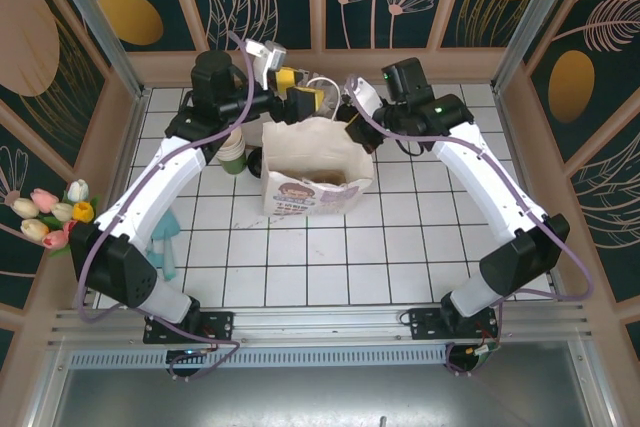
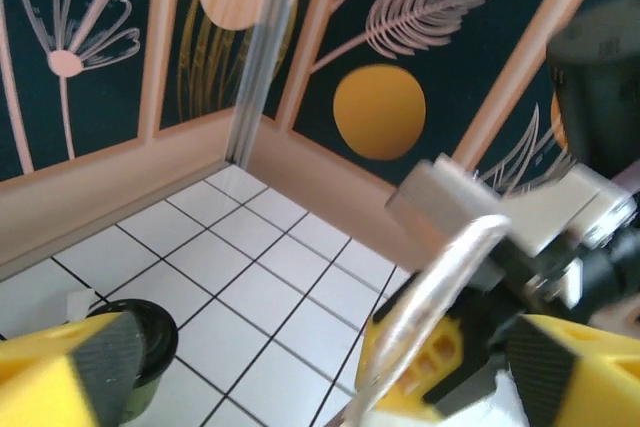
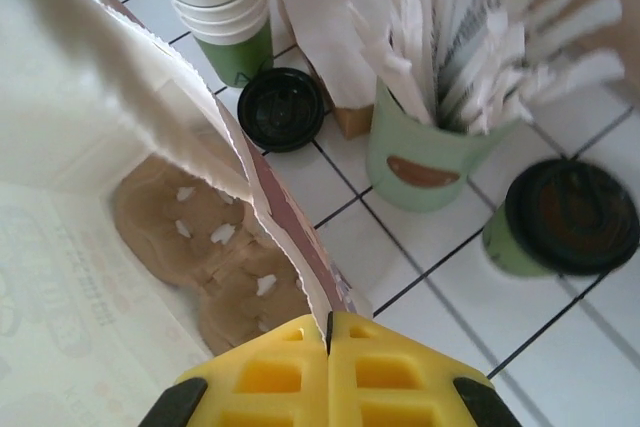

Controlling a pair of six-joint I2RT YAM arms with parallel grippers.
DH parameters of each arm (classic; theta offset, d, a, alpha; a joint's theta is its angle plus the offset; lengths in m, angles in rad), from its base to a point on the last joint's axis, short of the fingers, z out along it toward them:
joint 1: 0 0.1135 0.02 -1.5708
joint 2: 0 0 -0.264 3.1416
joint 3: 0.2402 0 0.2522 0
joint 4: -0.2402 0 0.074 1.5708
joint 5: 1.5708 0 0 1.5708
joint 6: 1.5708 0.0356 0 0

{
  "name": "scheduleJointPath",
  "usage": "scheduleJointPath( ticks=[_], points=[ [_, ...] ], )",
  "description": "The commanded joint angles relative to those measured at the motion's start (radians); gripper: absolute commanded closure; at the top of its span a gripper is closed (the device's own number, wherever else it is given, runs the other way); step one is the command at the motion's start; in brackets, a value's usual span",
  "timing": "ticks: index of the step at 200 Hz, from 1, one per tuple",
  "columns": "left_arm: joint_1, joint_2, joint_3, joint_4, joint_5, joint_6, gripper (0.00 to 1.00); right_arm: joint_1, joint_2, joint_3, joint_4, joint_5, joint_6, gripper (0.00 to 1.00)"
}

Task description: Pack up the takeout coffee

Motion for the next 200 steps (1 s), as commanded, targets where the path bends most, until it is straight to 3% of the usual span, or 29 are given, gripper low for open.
scheduleJointPath(
  ticks=[1,42,63,74,83,104,122,159,182,200],
  points=[
    [0.004,-0.089,-0.003,0.059,-0.136,-0.038,0.02,0.017,-0.024,-0.01,-0.063,0.114,0.24,1.0],
    [0.003,-0.149,-0.006,-0.078,-0.649,-0.091,0.02,0.026,-0.066,-0.035,-0.099,0.259,0.421,1.0],
    [0.004,-0.181,-0.045,-0.121,-0.871,-0.096,0.01,0.027,-0.117,-0.154,-0.043,0.214,0.466,1.0],
    [0.004,-0.189,-0.064,-0.15,-0.952,-0.114,0.02,0.027,-0.126,-0.194,-0.029,0.187,0.471,0.94],
    [0.004,-0.192,-0.076,-0.178,-0.988,-0.133,0.02,0.025,-0.13,-0.2,-0.029,0.176,0.465,0.87],
    [0.003,-0.205,-0.126,-0.213,-1.013,-0.176,0.02,-0.001,-0.16,-0.191,0.0,0.106,0.409,0.56],
    [0.004,-0.222,-0.178,-0.23,-1.023,-0.215,0.01,-0.028,-0.183,-0.199,0.06,0.038,0.368,0.44],
    [0.004,-0.249,-0.264,-0.303,-1.155,-0.318,0.02,-0.039,-0.143,-0.216,0.159,-0.055,0.26,0.36],
    [0.003,-0.249,-0.287,-0.374,-1.219,-0.359,0.02,-0.017,-0.092,-0.195,0.174,0.024,0.201,0.35],
    [0.004,-0.254,-0.32,-0.402,-1.245,-0.389,0.02,-0.011,-0.056,-0.174,0.177,0.071,0.2,0.43]
  ],
)
